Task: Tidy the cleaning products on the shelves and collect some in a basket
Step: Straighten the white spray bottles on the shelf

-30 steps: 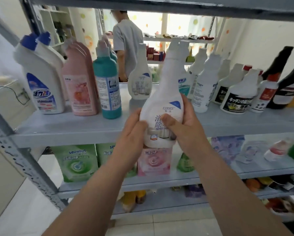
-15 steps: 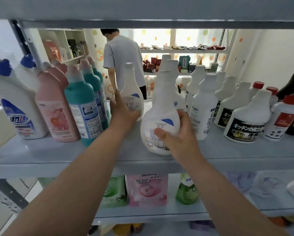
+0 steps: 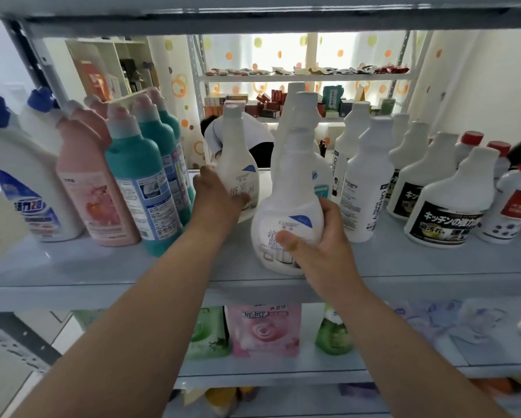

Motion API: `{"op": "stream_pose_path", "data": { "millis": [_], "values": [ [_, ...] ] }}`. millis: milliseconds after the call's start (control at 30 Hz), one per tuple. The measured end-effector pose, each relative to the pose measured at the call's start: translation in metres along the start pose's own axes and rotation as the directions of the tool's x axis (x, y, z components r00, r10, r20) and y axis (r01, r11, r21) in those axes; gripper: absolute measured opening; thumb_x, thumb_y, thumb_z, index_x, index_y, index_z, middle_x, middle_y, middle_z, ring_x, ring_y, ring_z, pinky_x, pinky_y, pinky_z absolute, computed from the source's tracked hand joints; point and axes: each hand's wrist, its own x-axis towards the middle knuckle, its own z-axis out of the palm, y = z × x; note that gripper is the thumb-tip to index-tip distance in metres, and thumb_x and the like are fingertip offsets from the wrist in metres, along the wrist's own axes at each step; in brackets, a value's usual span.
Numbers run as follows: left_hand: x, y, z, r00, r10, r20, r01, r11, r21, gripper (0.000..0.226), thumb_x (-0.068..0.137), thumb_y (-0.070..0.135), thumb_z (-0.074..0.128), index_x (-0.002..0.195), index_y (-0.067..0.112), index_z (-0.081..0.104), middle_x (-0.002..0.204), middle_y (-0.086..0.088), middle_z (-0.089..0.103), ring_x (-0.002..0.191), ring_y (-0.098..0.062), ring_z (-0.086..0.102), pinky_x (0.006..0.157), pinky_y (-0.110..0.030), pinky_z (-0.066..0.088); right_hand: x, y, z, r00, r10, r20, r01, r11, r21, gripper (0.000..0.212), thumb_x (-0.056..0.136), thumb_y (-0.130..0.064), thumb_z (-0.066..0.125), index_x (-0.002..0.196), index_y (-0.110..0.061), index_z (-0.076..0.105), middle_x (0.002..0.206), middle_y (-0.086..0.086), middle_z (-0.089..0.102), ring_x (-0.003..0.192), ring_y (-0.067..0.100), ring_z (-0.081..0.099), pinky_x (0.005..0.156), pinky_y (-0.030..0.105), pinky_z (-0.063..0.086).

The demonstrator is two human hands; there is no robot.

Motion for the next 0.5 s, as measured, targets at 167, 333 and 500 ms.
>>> {"op": "stream_pose_path", "data": {
  "millis": [167, 333, 500],
  "values": [
    [-0.053, -0.010, -0.026, 0.998, 0.066, -0.023, -0.067, 0.997, -0.040, 0.076, 0.082, 0.026, 0.083, 0.138, 0.012, 0.033, 0.135, -0.011, 0.047, 0.108, -0.019, 0.047, 0.087, -0.033, 0.040, -0.003, 0.001, 0.002, 0.999, -0.019, -0.037, 0.016, 0.996, -0.086, 0.063, 0.079, -0.028, 0.086, 0.118, -0.053, 0.044, 0.108, -0.031, 0.068, 0.098, -0.006, 0.068, 0.077, 0.009, 0.053],
    [-0.094, -0.026, -0.057, 0.991, 0.132, -0.010, -0.133, 0.984, -0.121, 0.076, 0.080, 0.026, 0.085, 0.138, 0.022, 0.036, 0.127, -0.001, 0.050, 0.108, -0.020, 0.052, 0.081, -0.033, 0.046, -0.010, -0.003, 0.003, 0.988, -0.113, -0.108, 0.073, 0.945, -0.319, 0.083, 0.080, -0.024, 0.089, 0.144, -0.035, 0.037, 0.141, -0.003, 0.050, 0.117, 0.006, 0.060, 0.096, 0.020, 0.053],
    [-0.106, -0.049, -0.084, 0.984, 0.181, -0.002, -0.178, 0.970, -0.163, 0.086, 0.077, 0.026, 0.088, 0.145, 0.034, 0.036, 0.124, 0.009, 0.052, 0.109, -0.012, 0.053, 0.075, -0.017, 0.041, -0.012, -0.017, 0.010, 0.947, -0.310, 0.084, 0.289, 0.708, -0.644, 0.102, 0.088, -0.029, 0.081, 0.156, -0.047, 0.007, 0.156, -0.002, 0.027, 0.138, 0.011, 0.035, 0.101, 0.027, 0.044]
  ]
}}
